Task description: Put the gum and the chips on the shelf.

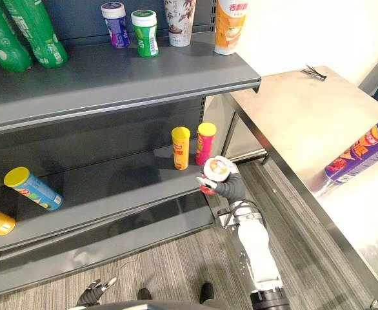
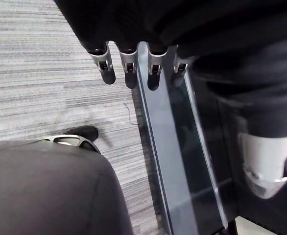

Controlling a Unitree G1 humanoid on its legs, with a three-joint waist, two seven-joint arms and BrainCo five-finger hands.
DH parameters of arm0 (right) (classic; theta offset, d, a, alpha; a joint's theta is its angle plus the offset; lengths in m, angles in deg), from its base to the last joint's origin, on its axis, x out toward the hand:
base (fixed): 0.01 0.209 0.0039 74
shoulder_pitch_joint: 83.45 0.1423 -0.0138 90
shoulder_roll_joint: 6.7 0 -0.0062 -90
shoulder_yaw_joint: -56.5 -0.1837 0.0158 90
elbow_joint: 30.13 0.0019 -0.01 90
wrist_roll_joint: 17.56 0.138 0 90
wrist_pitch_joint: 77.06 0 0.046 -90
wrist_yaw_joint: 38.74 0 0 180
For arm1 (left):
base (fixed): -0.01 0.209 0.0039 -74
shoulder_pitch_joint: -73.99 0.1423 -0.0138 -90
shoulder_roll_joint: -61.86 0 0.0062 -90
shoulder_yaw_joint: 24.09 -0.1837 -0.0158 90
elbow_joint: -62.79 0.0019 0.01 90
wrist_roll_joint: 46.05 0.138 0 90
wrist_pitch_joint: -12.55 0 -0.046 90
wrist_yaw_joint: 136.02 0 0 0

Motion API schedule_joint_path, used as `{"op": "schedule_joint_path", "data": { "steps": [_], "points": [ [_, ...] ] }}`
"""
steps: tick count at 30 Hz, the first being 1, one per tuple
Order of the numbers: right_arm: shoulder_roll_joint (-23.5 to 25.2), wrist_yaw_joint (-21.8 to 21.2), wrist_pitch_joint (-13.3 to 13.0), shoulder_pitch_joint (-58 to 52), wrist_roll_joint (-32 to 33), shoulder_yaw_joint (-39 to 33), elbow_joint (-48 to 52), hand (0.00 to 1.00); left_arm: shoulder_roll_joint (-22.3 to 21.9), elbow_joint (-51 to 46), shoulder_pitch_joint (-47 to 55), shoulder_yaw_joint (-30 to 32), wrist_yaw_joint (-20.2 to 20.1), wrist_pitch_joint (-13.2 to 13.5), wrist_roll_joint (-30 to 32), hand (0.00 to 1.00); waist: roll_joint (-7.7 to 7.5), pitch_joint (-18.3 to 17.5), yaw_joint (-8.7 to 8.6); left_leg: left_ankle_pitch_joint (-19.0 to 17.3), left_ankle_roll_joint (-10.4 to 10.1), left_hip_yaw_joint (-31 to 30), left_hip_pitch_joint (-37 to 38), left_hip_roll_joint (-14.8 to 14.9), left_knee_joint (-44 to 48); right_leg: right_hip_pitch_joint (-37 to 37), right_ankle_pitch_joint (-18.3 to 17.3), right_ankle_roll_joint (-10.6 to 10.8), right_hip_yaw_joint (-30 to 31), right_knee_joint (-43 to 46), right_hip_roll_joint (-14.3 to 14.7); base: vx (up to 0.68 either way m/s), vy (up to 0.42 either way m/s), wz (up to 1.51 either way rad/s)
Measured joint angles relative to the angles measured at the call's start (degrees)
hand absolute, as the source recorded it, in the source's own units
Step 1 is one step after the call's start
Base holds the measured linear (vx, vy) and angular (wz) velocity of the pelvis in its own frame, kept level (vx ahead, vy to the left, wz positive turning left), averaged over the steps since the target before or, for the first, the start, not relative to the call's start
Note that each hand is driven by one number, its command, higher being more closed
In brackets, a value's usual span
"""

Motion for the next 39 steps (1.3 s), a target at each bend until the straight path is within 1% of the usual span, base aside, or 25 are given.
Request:
{"op": "schedule_joint_path", "data": {
  "steps": [3,4,6,8,12,16,19,26,27,30,31,35,39],
  "points": [
    [0.0,-1.6,0.9,4.6,4.6,6.9,0.3,1.0,-0.2,0.6,-0.6,0.0,0.4,0.0,0.0,0.0,-0.1,-0.1,0.18,0.0,0.0,0.5,0.3,0.1,0.0,0.2,0.4,-0.2,0.8,-0.5,0.2,0.0,-0.013,-0.07],
    [0.0,-2.2,1.1,6.7,6.0,9.1,1.0,1.0,-0.2,0.7,-0.7,0.0,0.6,0.0,0.0,0.0,-0.17,-0.1,0.6,0.0,0.0,1.1,0.4,0.1,0.0,0.2,0.8,-0.2,1.2,-1.0,0.2,-0.01,-0.02,-0.19],
    [0.0,-2.6,1.1,9.9,8.4,11.8,1.5,1.0,-0.2,1.3,-1.2,0.0,1.0,-0.3,0.0,0.0,-0.17,-0.1,0.67,0.0,0.0,1.2,0.7,0.1,-0.1,0.5,0.8,-0.3,1.4,-1.0,0.3,-0.03,-0.018,-0.09],
    [0.0,-2.6,1.2,12.6,11.6,14.1,2.3,1.0,-0.2,1.6,-1.5,-0.1,1.2,-0.9,0.0,0.0,-0.48,-0.4,0.73,0.0,0.0,1.1,1.1,0.1,0.0,0.9,0.8,-0.3,1.4,-1.0,0.3,-0.04,-0.018,0.01],
    [0.0,-2.5,1.3,16.6,14.1,17.4,3.6,1.0,-0.1,1.6,-1.6,0.0,1.4,-1.3,0.0,0.0,-0.83,-0.6,1.07,0.0,0.0,1.2,1.2,0.2,0.0,0.9,1.1,-0.4,1.7,-1.0,0.3,-0.05,-0.016,-0.02],
    [0.1,-1.9,2.4,22.0,14.9,20.2,3.6,1.0,-0.1,1.7,-1.9,0.0,1.6,-2.3,0.0,0.0,-0.85,-0.6,1.44,0.3,0.2,1.2,1.5,0.2,-0.2,1.1,1.4,-0.5,1.8,-1.0,0.4,-0.05,-0.015,-0.01],
    [0.0,-0.9,2.6,25.7,16.5,20.6,3.6,1.0,-0.1,1.7,-1.9,0.0,2.2,-2.5,-0.1,0.0,-1.2,-0.8,1.61,1.0,0.2,1.1,1.9,0.1,-1.3,1.1,1.4,-0.6,1.8,-1.0,0.6,-0.04,-0.022,0.02],
    [-0.9,2.4,3.1,37.6,16.5,19.8,1.4,1.0,0.4,1.7,-1.8,0.0,2.6,-3.6,-0.1,0.0,-1.96,-1.3,1.61,1.4,0.2,1.1,2.0,0.2,-1.4,1.1,1.5,-0.6,1.7,-0.9,0.6,0.0,-0.003,0.0],
    [-1.2,2.9,3.1,40.9,16.4,19.0,-0.7,1.0,0.6,1.6,-1.9,0.0,2.6,-3.7,-0.1,0.0,-2.12,-1.3,1.66,1.4,0.2,1.1,2.1,0.2,-1.4,1.1,1.5,-0.6,1.6,-0.9,0.7,0.0,0.0,0.0],
    [-1.4,5.0,3.1,44.8,16.4,15.9,-3.9,1.0,0.8,1.6,-1.9,0.0,2.7,-3.7,-0.2,0.0,-2.44,-1.3,1.91,1.5,0.2,0.9,2.1,0.2,-1.4,1.2,1.5,-0.6,1.4,-0.9,0.7,0.0,-0.004,0.01],
    [-1.9,6.3,3.0,46.8,16.3,14.1,-5.3,1.0,1.0,1.5,-1.9,0.0,2.7,-3.7,-0.4,0.0,-2.65,-1.3,2.15,1.5,0.1,0.9,2.1,0.2,-1.4,1.3,1.5,-0.6,1.3,-0.9,0.7,0.0,0.0,0.0],
    [-3.6,8.8,3.0,53.3,16.3,12.6,-10.9,1.0,1.1,1.5,-1.7,0.0,2.8,-3.8,-0.5,0.0,-2.84,-1.3,2.16,1.6,0.1,0.9,2.1,0.2,-1.4,1.4,1.5,-0.6,1.2,-0.9,0.7,0.0,0.0,0.0],
    [-4.5,9.9,3.2,57.8,16.0,11.7,-15.6,1.0,1.1,1.5,-1.8,0.1,2.8,-3.8,-0.6,0.0,-2.92,-1.3,2.28,1.6,0.1,0.8,2.1,0.4,-1.5,1.4,1.5,-0.6,1.0,-1.0,0.8,0.0,0.0,0.0]
  ]
}}
